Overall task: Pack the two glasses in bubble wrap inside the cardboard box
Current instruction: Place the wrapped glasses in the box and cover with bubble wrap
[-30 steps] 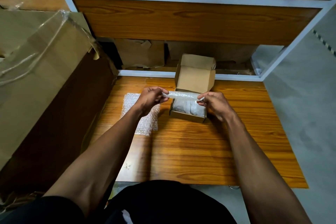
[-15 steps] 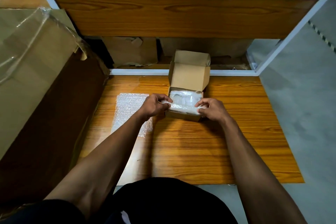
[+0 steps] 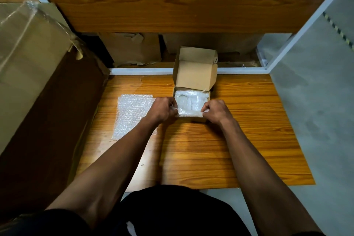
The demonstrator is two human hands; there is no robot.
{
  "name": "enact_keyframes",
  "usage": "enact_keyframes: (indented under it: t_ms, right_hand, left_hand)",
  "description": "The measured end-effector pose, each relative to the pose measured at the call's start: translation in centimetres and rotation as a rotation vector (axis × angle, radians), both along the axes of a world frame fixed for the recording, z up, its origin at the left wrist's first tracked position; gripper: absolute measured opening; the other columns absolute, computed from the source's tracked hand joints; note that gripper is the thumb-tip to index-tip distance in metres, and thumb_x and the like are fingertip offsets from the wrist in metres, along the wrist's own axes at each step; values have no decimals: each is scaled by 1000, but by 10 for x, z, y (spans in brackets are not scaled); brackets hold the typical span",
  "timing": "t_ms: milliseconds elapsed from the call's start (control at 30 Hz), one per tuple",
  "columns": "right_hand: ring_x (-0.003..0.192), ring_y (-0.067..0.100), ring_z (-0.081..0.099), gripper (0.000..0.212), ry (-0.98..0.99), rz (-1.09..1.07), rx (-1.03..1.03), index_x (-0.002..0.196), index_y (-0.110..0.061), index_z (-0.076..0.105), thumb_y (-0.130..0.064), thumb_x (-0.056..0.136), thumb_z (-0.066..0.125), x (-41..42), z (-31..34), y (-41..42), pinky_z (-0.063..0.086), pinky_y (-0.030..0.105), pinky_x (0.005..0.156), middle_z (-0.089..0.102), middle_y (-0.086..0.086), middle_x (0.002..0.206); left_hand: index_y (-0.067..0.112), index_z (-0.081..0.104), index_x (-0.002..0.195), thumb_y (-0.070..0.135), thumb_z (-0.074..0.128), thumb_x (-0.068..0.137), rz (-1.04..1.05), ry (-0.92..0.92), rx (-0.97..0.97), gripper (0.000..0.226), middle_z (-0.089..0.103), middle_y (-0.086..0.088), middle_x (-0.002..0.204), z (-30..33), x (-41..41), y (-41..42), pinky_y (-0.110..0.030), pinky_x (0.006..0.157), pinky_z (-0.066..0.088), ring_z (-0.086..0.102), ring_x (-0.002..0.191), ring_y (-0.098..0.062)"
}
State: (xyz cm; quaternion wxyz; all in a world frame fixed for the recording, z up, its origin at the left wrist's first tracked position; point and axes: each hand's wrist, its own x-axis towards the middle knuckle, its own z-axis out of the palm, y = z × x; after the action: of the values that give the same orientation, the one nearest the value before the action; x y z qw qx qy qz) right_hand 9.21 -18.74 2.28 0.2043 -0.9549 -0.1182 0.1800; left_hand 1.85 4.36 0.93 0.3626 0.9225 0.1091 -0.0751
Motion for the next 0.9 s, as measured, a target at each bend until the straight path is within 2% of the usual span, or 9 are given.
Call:
enact_keyframes:
  t_ms: [133,267,367,467,567,633,700,833,900]
  right_hand:
    - [101,21,55,24,-113,54,-110,94,-25,64,-4,86,73,-5,-3,6,49,33,74,60,2,117]
    - [109,26,52,31,-318,212,-146,109,-20,64,4,89,65,-16,-11,11,44,34,85,59,5,115]
    - [109,27,55,35,-335,268,-73,120,-18,63,4,93,58,-30,-21,9,43,35,88,61,7,113]
    - [108,27,58,47,-342,304,-60,142,-26,48,-10,98,54,-37,-28,6,45,40,98,61,6,116]
    - [106,28,60,53,-350,372,-132,157,-39,32,-33,106,46,-36,-23,11,48,44,97,59,9,120]
    - [112,30,59,50,-341,417,-207,157,-42,33,-47,108,41,-36,-21,17,47,45,98,57,10,128]
    - [114,31,57,48,-335,433,-251,155,-43,35,-51,108,39,-37,-23,22,45,45,99,55,9,133]
    - [111,31,58,38,-374,391,-222,147,-40,42,-48,109,39,-41,-29,23,46,44,96,57,7,131]
    - [109,31,59,33,-399,385,-206,141,-39,42,-45,109,42,-43,-30,21,47,43,93,59,7,129]
  left_hand:
    - [22,71,84,11,79,85,26,47,59,13,73,1,81,2,9,-3,-30,68,57,72,78,-19]
    - [24,71,84,15,80,86,32,68,147,13,74,-3,90,7,14,-8,-33,72,57,68,82,-21]
    - [27,69,89,17,80,88,9,80,168,14,74,-4,95,7,15,-10,-33,72,57,68,86,-22]
    - [29,68,99,18,75,92,-59,27,208,14,66,-2,99,4,10,-8,-32,68,47,63,85,-21]
    - [25,72,111,19,71,96,-115,-74,270,16,56,-2,102,-2,2,-8,-32,74,46,59,87,-22]
    - [23,73,112,20,69,97,-149,-130,290,16,59,-7,105,-4,-4,-7,-36,74,51,62,89,-27]
    - [20,75,114,23,66,99,-202,-170,302,18,61,-11,112,-6,-11,-3,-43,73,56,65,90,-35]
    - [24,72,125,59,66,94,-296,-196,373,47,57,-5,128,-9,-27,6,-43,72,59,66,98,-30]
    - [26,72,127,58,71,92,-309,-223,412,48,56,-4,130,-8,-31,8,-43,76,57,63,106,-30]
